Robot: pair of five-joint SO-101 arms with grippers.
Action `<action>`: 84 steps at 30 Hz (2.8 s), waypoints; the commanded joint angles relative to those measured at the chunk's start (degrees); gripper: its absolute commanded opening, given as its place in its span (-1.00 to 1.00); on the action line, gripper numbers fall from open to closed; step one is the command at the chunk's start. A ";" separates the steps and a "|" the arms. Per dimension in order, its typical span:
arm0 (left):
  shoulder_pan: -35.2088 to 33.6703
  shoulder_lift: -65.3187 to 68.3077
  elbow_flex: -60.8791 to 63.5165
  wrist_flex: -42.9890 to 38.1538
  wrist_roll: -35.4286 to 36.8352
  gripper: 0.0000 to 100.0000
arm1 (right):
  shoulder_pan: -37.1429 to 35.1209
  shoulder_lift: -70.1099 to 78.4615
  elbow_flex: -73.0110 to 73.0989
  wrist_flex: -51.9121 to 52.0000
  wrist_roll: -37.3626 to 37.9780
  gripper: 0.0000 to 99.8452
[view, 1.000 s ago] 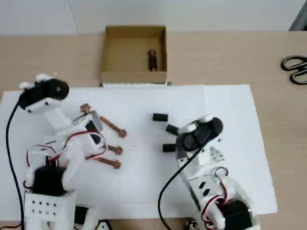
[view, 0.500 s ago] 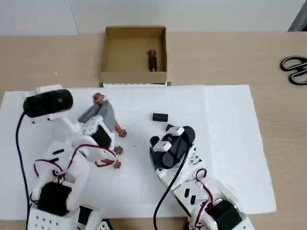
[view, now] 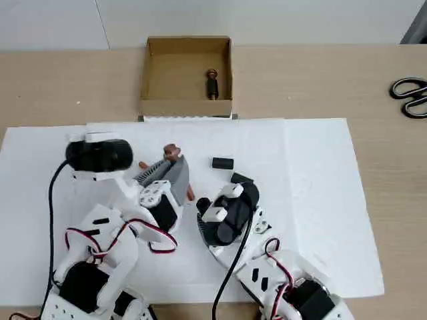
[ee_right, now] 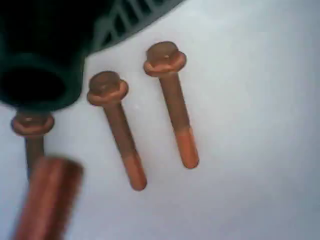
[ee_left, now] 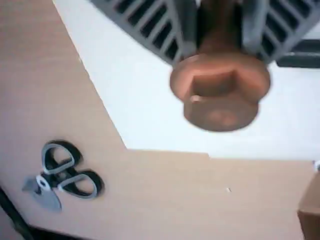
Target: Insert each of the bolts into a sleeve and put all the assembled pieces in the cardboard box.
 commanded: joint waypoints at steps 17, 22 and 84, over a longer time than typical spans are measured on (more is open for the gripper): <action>2.55 -0.79 3.21 -4.75 2.90 -0.99 | -0.40 -0.48 -0.62 -1.54 -0.18 -1.00; 2.64 -0.79 5.76 -6.86 2.90 -0.99 | -0.40 -0.57 -0.62 -1.54 -0.18 -1.00; -4.75 -0.79 -15.34 25.85 -12.31 -0.69 | -0.04 -0.13 -0.18 -4.97 -0.09 -1.00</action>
